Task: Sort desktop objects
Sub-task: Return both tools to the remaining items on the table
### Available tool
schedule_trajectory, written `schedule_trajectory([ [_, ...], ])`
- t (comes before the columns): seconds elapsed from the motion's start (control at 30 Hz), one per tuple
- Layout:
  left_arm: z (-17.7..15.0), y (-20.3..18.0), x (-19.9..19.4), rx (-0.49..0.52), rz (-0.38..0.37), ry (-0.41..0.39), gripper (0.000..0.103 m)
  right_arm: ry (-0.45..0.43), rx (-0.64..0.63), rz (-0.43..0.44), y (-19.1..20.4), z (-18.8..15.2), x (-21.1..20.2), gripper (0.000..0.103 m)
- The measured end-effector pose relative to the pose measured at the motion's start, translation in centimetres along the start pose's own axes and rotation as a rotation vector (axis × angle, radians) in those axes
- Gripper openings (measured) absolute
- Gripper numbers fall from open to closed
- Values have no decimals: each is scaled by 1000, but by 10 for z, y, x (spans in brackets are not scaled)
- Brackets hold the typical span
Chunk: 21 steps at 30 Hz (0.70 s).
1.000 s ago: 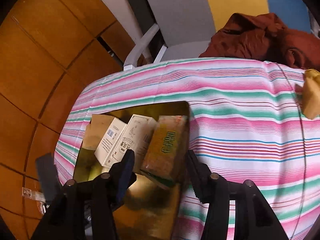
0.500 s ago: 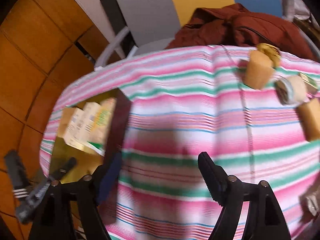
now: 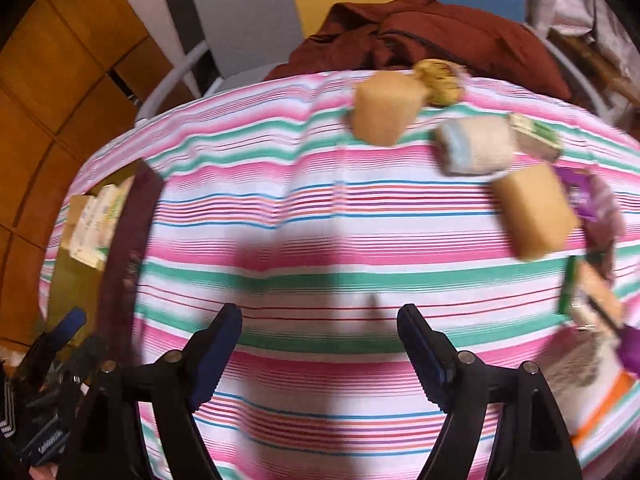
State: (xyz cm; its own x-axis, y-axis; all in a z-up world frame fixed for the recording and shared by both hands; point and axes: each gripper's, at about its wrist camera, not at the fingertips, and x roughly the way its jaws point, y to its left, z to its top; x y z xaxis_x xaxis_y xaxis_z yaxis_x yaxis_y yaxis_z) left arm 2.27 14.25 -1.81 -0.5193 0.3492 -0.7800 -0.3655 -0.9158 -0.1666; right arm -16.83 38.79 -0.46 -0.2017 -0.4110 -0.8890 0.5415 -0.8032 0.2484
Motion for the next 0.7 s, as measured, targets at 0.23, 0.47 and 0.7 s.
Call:
schedule_trajectory([
  [0.23,-14,-37,14,33,-55,59,77,-59,75,-122,-70,15,-23,81],
  [0.47,-17,-57,24,70,-55,84,76,-83,118,-279,-139,49,-24,81],
  [0.7,-13,-68,37,88,-49,110,76,-32,140,-183,-156,49,12,74],
])
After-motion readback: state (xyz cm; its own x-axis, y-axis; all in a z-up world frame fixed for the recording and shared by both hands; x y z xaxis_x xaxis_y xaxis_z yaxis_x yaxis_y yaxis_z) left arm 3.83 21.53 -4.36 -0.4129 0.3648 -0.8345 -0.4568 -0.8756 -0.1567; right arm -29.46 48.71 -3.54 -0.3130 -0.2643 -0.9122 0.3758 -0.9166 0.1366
